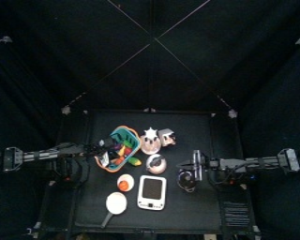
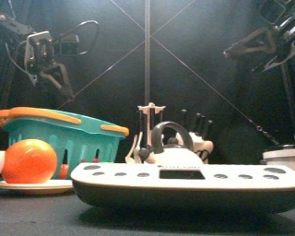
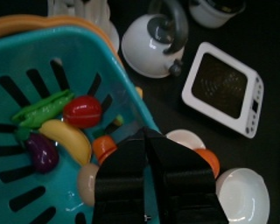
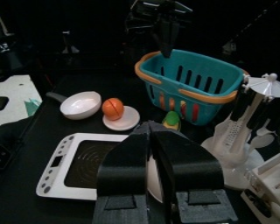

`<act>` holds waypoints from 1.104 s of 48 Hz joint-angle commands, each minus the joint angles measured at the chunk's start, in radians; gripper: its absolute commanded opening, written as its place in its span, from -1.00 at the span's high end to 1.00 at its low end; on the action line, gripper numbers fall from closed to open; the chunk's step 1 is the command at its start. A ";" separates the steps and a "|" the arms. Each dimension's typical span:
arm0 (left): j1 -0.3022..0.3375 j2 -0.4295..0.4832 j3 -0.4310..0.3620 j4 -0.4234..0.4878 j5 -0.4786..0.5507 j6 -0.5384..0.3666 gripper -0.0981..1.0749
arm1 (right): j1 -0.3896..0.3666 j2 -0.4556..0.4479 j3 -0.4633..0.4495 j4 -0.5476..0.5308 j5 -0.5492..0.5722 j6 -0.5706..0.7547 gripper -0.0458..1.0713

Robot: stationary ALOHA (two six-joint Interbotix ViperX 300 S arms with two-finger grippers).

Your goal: Grab carrot

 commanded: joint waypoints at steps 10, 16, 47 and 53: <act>-0.014 0.061 -0.012 0.055 0.002 0.000 -0.54 | -0.005 0.015 -0.014 0.000 -0.005 0.000 0.86; -0.020 0.092 -0.009 0.057 0.002 0.000 -0.60 | -0.008 0.023 -0.014 0.000 -0.005 0.000 0.86; -0.041 0.330 -0.028 0.060 -0.028 0.006 -0.60 | -0.018 0.046 -0.006 0.000 -0.005 0.000 0.86; -0.040 0.376 -0.041 0.077 -0.028 0.006 -0.60 | -0.021 0.046 -0.003 0.000 -0.005 0.000 0.86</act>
